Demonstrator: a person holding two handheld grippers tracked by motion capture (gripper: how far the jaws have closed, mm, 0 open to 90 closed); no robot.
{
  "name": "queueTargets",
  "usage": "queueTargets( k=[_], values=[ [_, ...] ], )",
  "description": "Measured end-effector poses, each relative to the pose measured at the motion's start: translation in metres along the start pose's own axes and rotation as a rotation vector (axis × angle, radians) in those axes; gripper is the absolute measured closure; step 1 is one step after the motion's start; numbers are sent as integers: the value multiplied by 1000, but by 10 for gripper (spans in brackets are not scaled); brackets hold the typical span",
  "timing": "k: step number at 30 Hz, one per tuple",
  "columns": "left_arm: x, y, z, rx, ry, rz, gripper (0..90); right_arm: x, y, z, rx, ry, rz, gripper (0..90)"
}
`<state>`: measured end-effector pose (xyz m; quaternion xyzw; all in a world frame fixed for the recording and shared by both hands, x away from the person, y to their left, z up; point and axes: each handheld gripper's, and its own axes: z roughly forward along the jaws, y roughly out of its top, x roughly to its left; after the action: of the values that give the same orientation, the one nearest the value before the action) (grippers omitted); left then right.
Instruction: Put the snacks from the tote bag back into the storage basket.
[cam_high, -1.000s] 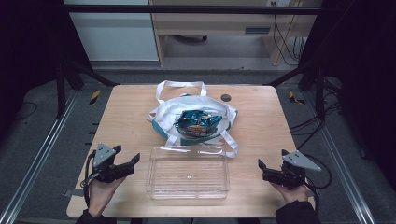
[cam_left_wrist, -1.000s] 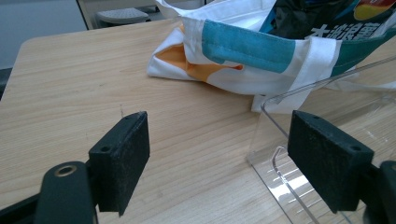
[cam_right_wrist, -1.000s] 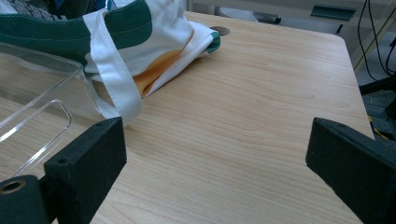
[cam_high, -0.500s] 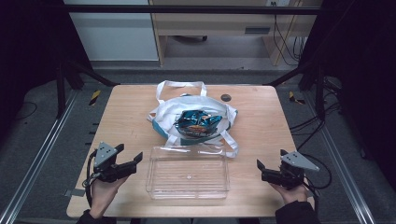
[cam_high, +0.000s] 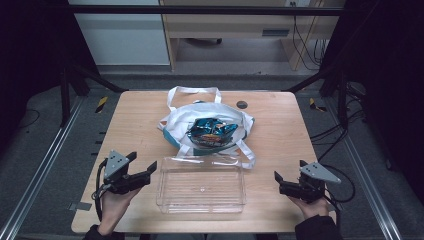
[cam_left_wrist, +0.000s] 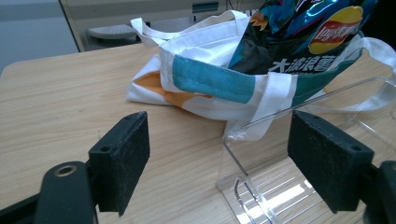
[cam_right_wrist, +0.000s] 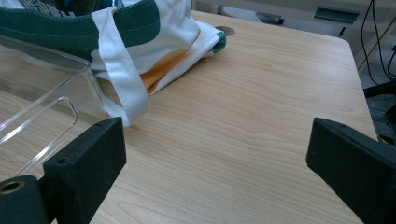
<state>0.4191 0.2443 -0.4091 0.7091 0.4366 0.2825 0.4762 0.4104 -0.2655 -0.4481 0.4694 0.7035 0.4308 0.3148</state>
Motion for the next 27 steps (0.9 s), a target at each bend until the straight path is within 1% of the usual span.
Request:
queueTargets(
  k=[7,8,11,15,18,20,27],
  values=[
    [-5,6,2,-9,-13,3,207,0,0,0,3,0,-1,52],
    [-7,8,1,-11,-15,12,207,0,0,0,2,0,-2,52],
    [-10,11,0,-18,-26,10,207,0,0,0,4,-1,-5,52],
    [-15,14,1,-18,-30,27,207,1,0,0,4,0,-5,52],
    [-17,16,1,-19,-33,29,207,1,-1,1,6,0,-4,52],
    [-21,18,1,-22,-38,40,208,1,-1,1,9,-2,-10,52],
    [-26,26,5,-30,-47,45,207,2,-1,1,14,-1,-13,52]
  ],
)
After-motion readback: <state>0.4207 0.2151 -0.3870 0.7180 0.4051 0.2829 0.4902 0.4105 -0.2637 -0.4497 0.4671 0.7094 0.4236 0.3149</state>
